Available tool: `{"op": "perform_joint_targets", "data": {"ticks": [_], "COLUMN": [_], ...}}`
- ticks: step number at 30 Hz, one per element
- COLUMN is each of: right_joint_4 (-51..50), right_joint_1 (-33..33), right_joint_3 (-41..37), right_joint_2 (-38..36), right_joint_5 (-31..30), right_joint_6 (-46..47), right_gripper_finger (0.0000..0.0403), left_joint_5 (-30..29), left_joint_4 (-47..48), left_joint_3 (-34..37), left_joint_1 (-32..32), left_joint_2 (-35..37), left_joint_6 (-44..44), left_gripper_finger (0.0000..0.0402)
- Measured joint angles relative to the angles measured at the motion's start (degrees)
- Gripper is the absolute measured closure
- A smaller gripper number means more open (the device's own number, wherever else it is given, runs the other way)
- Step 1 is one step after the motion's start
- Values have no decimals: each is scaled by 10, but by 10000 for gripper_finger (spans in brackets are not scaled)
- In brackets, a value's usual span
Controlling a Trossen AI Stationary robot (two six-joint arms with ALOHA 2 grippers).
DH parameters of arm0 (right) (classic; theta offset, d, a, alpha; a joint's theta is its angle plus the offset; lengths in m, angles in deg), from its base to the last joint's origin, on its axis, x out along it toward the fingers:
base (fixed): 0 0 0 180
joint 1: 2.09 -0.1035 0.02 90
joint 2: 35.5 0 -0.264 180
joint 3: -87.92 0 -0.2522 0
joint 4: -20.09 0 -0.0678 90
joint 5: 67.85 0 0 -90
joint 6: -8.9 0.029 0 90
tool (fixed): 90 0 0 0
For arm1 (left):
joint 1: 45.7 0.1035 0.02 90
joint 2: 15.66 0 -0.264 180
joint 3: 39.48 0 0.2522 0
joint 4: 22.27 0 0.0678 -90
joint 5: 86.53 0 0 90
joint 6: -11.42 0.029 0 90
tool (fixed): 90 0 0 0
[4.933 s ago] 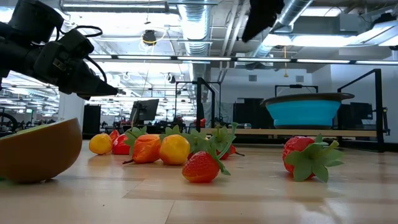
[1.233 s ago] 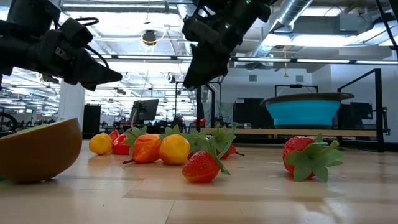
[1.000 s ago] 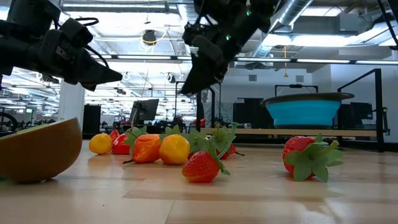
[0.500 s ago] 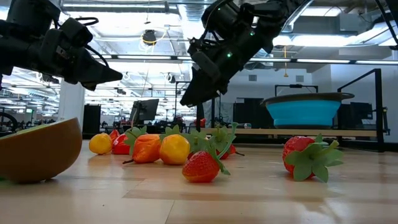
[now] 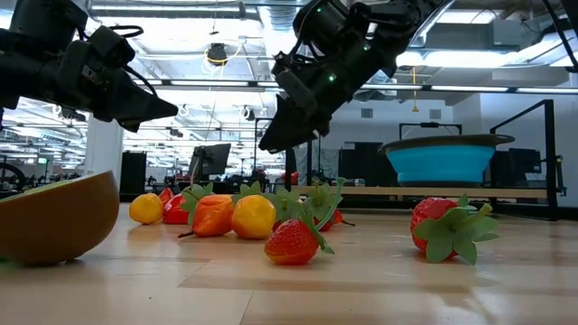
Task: Pick & Place Fruit
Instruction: Put the orange pear into the blue colander
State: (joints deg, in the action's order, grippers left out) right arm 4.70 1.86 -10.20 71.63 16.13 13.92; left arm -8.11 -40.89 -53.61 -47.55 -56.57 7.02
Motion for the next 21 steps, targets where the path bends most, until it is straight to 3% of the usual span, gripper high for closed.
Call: {"op": "perform_joint_targets", "data": {"ticks": [10,21], "right_joint_4": [0,-14], "right_joint_1": [-12,-17], "right_joint_3": [0,0], "right_joint_2": [0,0], "right_joint_5": [0,-6], "right_joint_6": [55,59], "right_gripper_finger": [212,107], "left_joint_5": [0,0], "left_joint_4": [0,2], "left_joint_3": [0,0], "left_joint_1": [0,0], "left_joint_2": [0,0], "left_joint_6": [-5,-5], "left_gripper_finger": [401,401]}}
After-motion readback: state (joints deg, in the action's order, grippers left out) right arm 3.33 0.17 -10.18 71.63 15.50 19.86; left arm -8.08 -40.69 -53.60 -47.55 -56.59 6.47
